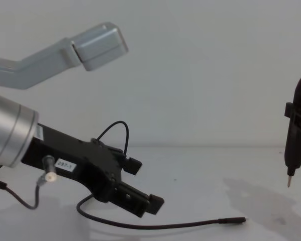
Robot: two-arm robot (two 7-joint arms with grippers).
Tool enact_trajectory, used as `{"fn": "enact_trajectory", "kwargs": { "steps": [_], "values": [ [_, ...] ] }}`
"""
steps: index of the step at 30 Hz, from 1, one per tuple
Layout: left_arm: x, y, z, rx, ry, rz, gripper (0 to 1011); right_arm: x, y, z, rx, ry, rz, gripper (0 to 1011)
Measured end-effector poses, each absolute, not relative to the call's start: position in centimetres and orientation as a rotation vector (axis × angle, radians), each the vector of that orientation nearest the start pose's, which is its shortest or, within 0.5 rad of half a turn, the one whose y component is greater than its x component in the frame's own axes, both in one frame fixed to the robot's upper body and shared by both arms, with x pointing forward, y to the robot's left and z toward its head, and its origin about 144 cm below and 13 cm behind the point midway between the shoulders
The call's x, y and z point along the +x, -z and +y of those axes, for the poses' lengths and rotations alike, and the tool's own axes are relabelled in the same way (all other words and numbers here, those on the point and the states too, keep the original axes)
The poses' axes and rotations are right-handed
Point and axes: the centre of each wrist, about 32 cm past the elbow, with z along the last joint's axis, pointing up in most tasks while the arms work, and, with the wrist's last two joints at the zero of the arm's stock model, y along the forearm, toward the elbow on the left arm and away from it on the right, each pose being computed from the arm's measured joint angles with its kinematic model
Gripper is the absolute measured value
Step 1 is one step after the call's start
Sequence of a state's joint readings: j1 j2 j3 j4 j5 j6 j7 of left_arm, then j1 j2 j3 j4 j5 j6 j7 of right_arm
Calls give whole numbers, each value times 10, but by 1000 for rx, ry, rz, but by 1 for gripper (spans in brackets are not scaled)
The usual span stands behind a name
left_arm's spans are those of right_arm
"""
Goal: Pick up the data cable with the one hand.
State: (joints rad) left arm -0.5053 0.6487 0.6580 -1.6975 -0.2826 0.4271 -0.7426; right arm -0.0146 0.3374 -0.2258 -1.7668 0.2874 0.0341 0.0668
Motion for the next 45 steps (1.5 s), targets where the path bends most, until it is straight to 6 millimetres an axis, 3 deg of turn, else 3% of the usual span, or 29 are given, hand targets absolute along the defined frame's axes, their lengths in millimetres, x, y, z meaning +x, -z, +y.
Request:
{"fn": "enact_trajectory", "kwargs": {
  "steps": [45],
  "values": [
    [536,-1248,183,630,-368,-56,1001,443,-1189,-237,26,1230,-75,268]
  ]
}}
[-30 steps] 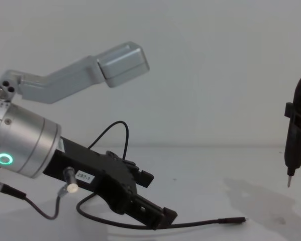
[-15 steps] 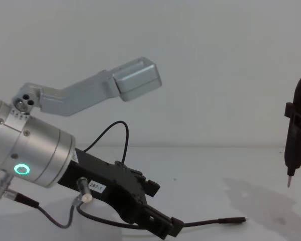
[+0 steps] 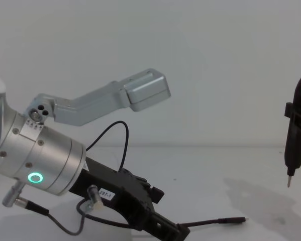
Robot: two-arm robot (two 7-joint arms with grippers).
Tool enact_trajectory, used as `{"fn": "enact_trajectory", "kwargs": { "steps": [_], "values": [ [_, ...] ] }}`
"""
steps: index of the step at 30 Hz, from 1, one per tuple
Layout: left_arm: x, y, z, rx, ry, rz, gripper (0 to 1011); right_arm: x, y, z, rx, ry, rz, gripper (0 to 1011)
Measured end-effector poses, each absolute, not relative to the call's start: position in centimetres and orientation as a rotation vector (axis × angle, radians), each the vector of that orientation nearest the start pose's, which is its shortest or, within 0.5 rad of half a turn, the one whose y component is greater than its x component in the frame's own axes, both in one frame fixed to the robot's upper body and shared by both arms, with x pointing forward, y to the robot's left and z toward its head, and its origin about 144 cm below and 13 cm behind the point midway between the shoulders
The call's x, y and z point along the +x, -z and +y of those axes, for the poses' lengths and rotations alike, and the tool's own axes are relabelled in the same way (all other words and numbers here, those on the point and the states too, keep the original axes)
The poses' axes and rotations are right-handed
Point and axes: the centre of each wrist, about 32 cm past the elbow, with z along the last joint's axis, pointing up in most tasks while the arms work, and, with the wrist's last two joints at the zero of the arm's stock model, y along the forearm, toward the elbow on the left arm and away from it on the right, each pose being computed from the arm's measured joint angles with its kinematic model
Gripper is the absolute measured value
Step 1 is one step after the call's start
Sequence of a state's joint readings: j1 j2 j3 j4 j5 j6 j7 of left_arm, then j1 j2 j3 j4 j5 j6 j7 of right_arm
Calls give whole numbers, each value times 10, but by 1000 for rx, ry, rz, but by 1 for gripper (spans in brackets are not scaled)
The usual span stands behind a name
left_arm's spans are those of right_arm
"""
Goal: Pick up the data cable with the one hand.
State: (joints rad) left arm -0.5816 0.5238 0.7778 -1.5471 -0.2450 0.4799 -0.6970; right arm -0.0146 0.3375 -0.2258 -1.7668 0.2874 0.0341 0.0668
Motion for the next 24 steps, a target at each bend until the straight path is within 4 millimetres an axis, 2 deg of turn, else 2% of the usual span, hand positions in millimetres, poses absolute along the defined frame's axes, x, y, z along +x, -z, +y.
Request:
{"fn": "enact_trajectory", "kwargs": {
  "steps": [4,9,12,18,22,24],
  "values": [
    [537,-1247,182,631,-370,-54,978,443,-1189,-237,26,1229,-75,268],
    [537,-1246,181,633,-372,-51,859,443,-1189,-237,26,1229,-75,268],
    [537,-1245,180,634,-374,-50,752,443,-1189,-237,26,1229,-75,268],
    [537,-1245,179,634,-375,-49,607,443,-1189,-237,26,1230,-75,268],
    [537,-1244,179,635,-375,-48,440,443,-1189,-237,26,1229,-75,268],
    [537,-1244,179,635,-375,-48,407,443,-1189,-237,26,1230,-75,268]
  ]
}}
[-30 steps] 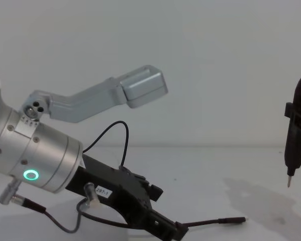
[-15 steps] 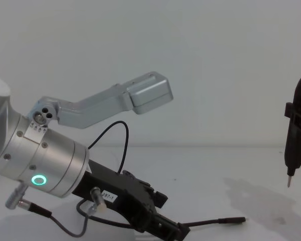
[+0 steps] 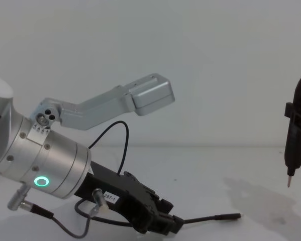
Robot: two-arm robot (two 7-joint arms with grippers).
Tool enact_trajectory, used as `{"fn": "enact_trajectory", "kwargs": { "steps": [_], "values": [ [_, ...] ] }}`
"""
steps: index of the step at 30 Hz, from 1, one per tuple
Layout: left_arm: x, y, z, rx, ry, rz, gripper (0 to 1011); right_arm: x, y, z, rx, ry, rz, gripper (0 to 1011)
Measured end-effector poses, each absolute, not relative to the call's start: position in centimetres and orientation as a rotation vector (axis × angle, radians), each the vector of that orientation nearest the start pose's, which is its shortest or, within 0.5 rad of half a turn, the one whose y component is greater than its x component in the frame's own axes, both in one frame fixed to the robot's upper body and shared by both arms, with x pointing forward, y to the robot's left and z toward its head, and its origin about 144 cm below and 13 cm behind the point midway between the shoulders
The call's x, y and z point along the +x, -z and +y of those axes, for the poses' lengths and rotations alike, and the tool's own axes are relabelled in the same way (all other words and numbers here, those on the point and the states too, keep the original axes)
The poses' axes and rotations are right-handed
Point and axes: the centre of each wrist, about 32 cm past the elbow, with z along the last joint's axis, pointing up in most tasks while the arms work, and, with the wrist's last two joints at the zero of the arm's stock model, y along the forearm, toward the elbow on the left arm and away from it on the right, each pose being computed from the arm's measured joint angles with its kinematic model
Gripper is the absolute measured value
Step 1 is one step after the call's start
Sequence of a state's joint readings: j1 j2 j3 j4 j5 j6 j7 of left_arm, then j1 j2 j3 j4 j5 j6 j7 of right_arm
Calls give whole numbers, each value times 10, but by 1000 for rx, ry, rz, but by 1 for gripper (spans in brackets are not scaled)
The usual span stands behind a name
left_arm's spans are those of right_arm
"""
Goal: Pick up the data cable with the one hand.
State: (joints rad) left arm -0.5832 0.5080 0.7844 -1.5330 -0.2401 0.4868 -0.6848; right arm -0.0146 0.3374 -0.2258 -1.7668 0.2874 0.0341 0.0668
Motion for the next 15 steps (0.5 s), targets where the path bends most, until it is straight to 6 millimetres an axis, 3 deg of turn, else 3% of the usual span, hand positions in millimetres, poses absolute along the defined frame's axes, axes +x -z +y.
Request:
{"fn": "enact_trajectory", "kwargs": {
  "steps": [11,15],
  "values": [
    [537,-1244,178,636,-376,-47,64,443,-1189,-237,26,1229,-75,268],
    [537,-1244,178,636,-377,-47,40,443,-1189,-237,26,1229,-75,268]
  ]
}}
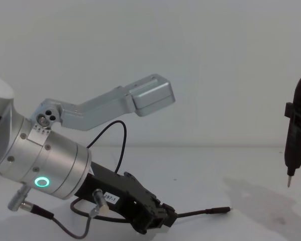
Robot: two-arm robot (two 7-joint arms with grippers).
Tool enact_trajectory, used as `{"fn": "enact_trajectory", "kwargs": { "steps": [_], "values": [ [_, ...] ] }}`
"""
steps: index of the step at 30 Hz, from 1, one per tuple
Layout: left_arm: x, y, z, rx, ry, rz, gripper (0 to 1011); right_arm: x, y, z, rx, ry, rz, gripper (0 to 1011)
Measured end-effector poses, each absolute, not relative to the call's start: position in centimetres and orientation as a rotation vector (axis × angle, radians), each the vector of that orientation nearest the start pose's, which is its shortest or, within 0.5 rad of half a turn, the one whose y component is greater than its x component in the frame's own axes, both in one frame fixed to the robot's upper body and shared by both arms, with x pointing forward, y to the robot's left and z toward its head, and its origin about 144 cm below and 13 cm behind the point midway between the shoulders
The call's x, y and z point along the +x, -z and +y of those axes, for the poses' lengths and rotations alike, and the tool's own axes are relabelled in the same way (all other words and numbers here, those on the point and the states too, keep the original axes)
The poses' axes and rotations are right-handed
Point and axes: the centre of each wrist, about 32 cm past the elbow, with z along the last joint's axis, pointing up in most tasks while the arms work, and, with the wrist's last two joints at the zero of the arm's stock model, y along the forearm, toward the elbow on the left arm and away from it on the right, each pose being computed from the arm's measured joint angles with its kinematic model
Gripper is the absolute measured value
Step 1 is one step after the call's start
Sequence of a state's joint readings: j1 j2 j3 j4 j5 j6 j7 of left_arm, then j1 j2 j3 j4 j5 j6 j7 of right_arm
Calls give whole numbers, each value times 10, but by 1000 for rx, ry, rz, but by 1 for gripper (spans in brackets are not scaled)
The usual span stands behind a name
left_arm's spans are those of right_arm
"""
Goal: Pick up the data cable with the one hand.
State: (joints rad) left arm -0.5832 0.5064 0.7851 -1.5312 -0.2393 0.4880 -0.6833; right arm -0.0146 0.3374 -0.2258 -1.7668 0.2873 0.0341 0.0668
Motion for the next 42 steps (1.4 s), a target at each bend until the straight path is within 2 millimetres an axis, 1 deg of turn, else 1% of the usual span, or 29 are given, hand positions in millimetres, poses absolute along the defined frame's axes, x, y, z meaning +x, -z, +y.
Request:
{"fn": "enact_trajectory", "kwargs": {
  "steps": [12,18,23,29,36,42],
  "values": [
    [538,-1244,178,636,-377,-47,40,443,-1189,-237,26,1229,-75,268],
    [536,-1244,179,620,-385,-65,40,443,-1192,-237,35,1222,-83,268],
    [534,-1244,179,599,-392,-91,40,442,-1199,-237,53,1207,-98,268],
    [531,-1246,181,549,-414,-157,40,440,-1213,-238,96,1175,-111,268],
    [526,-1249,184,482,-435,-236,40,438,-1222,-238,138,1146,-94,268],
    [523,-1254,186,411,-450,-311,40,437,-1224,-237,167,1128,-60,268]
  ]
}}
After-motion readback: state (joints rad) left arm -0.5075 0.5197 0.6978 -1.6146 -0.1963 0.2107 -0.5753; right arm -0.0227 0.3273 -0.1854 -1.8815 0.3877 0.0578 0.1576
